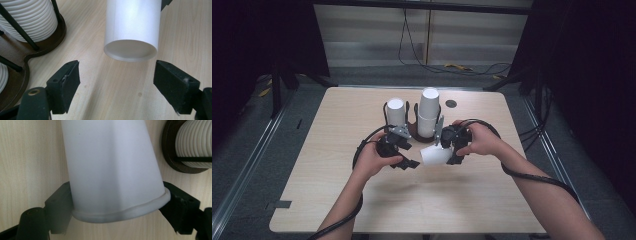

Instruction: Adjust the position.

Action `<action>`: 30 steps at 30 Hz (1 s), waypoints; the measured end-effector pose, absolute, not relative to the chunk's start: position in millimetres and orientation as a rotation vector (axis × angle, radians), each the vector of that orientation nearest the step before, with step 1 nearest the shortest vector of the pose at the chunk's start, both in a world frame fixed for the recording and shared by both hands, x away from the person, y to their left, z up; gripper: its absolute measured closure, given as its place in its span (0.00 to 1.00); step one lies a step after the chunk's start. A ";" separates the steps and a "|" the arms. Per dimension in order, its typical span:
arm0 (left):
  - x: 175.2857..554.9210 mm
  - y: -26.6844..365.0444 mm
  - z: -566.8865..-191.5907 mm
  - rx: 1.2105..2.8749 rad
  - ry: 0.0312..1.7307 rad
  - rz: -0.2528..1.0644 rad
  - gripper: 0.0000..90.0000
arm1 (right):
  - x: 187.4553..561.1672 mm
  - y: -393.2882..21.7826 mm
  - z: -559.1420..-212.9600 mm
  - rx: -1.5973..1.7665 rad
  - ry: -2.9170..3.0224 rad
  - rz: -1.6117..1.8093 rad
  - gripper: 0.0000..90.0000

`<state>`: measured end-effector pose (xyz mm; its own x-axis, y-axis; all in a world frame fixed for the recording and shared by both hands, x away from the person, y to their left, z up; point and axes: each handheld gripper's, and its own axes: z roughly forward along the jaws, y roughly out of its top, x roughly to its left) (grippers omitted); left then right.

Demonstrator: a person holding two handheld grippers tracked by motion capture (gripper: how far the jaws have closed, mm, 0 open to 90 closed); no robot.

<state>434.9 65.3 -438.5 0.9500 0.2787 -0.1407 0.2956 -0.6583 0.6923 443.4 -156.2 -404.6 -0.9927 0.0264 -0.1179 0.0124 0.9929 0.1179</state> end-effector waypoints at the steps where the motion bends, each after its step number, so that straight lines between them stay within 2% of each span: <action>1: 435.0 65.2 -438.6 2.323 0.401 -0.029 0.24 | 443.6 -156.0 -404.4 0.024 3.016 0.169 0.21; 30: 433.3 53.8 -437.8 2.334 0.345 -0.028 0.23 | 443.7 -149.0 -402.8 -0.040 3.008 0.113 0.22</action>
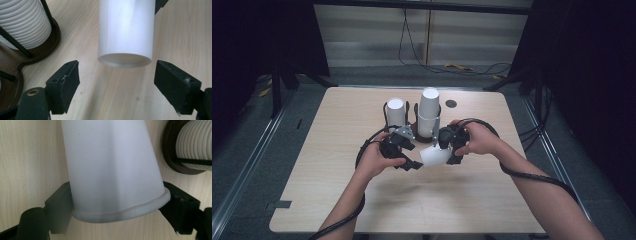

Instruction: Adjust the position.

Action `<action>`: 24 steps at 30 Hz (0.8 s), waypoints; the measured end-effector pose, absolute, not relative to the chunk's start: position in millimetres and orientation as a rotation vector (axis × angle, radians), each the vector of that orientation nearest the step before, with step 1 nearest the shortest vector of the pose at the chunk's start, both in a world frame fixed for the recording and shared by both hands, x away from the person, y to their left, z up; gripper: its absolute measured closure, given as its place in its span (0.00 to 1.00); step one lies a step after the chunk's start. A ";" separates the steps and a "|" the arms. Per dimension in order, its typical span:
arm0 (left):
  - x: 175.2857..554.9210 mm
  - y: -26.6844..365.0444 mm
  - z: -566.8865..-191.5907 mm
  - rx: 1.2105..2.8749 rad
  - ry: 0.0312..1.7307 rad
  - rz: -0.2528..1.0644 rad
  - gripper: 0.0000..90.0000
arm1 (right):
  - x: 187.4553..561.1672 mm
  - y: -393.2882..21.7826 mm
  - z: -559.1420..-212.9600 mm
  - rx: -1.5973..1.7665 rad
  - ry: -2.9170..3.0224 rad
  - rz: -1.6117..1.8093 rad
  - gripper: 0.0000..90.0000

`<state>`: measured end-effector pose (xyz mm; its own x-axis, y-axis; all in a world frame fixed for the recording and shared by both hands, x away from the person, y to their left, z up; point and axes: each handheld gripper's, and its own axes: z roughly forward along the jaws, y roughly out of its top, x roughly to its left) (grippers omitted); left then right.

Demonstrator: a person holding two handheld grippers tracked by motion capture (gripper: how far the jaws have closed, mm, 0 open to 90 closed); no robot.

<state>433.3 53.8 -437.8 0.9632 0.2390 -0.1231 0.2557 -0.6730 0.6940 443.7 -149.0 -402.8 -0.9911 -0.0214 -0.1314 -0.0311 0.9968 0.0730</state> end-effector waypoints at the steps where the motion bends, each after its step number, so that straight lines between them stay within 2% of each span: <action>1: 432.9 52.2 -437.7 2.341 0.344 -0.027 0.22 | 443.7 -149.0 -402.9 -0.039 3.007 0.117 0.22; 11: 433.3 35.6 -438.2 2.363 0.331 -0.019 0.22 | 442.9 -145.0 -402.4 -0.030 3.009 0.159 0.22; 24: 434.7 27.8 -440.5 2.394 0.285 -0.002 0.28 | 442.2 -143.6 -401.5 -0.015 3.006 0.192 0.21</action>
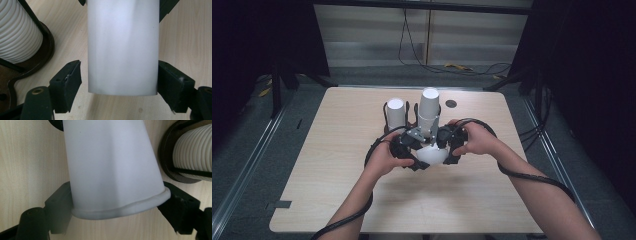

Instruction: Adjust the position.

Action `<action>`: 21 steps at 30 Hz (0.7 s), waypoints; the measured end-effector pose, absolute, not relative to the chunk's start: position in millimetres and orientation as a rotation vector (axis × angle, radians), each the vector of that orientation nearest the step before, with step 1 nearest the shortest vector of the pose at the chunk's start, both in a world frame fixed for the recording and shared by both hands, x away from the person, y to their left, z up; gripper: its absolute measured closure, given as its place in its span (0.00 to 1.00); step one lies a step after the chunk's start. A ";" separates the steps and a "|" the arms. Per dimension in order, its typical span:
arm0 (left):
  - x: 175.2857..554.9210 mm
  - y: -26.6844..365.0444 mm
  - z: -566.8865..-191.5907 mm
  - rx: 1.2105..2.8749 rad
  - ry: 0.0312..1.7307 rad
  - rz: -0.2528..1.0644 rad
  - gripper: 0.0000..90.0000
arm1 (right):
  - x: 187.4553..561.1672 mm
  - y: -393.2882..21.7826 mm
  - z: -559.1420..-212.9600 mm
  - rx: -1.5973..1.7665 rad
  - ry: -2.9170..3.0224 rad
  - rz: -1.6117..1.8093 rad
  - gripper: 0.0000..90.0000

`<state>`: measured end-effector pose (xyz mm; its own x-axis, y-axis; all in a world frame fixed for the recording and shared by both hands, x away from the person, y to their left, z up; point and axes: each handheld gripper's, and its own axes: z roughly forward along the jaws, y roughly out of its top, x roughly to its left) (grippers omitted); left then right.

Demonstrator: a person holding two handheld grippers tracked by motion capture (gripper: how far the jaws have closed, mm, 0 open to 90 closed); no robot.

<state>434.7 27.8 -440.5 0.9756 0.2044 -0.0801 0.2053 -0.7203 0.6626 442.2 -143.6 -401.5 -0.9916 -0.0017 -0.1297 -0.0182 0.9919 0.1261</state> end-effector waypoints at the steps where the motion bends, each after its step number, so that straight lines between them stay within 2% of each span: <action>1: 434.4 27.2 -441.1 2.391 0.283 0.002 0.29 | 442.1 -143.5 -401.3 -0.013 3.006 0.192 0.22; 7: 434.5 26.3 -442.0 2.398 0.262 -0.004 0.36 | 443.9 -144.3 -400.5 -0.042 3.002 0.185 0.22; 19: 433.0 33.0 -441.6 2.378 0.249 -0.012 0.37 | 443.2 -151.5 -399.0 0.045 3.028 0.348 0.19; 21: 434.2 35.5 -440.8 2.385 0.237 -0.012 0.37 | 444.6 -154.5 -400.3 0.069 3.018 0.376 0.15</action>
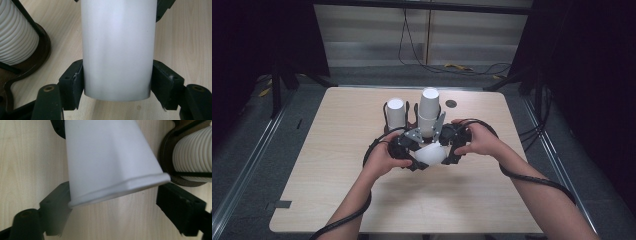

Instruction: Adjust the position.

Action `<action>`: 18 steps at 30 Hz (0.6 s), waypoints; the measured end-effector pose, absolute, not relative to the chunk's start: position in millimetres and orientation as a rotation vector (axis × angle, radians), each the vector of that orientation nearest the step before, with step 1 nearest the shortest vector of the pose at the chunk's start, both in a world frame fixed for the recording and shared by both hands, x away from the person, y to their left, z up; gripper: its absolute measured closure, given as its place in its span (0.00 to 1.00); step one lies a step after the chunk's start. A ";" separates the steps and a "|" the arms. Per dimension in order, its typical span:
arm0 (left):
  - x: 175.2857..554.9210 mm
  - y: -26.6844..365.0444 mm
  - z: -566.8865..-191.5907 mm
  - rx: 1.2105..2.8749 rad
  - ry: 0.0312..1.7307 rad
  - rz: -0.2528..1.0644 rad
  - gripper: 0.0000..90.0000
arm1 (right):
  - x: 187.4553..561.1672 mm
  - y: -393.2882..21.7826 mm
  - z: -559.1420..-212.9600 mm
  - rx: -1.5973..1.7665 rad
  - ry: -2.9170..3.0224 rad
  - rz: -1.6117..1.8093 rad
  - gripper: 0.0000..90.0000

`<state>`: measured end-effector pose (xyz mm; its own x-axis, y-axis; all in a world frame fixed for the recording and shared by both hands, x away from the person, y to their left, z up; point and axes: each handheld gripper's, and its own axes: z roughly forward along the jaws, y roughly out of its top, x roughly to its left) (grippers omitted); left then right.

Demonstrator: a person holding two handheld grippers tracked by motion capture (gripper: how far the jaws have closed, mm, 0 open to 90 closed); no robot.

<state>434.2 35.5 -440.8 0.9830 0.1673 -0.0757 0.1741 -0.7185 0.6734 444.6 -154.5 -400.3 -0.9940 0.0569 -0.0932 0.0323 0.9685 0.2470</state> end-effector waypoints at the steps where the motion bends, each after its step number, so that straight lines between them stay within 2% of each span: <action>1: 433.3 36.2 -440.7 2.382 0.256 -0.024 0.37 | 444.9 -156.0 -401.3 0.074 3.012 0.387 0.15; 18: 438.9 52.0 -435.2 2.347 0.288 -0.020 0.37 | 444.9 -181.7 -402.1 0.190 2.991 0.590 0.15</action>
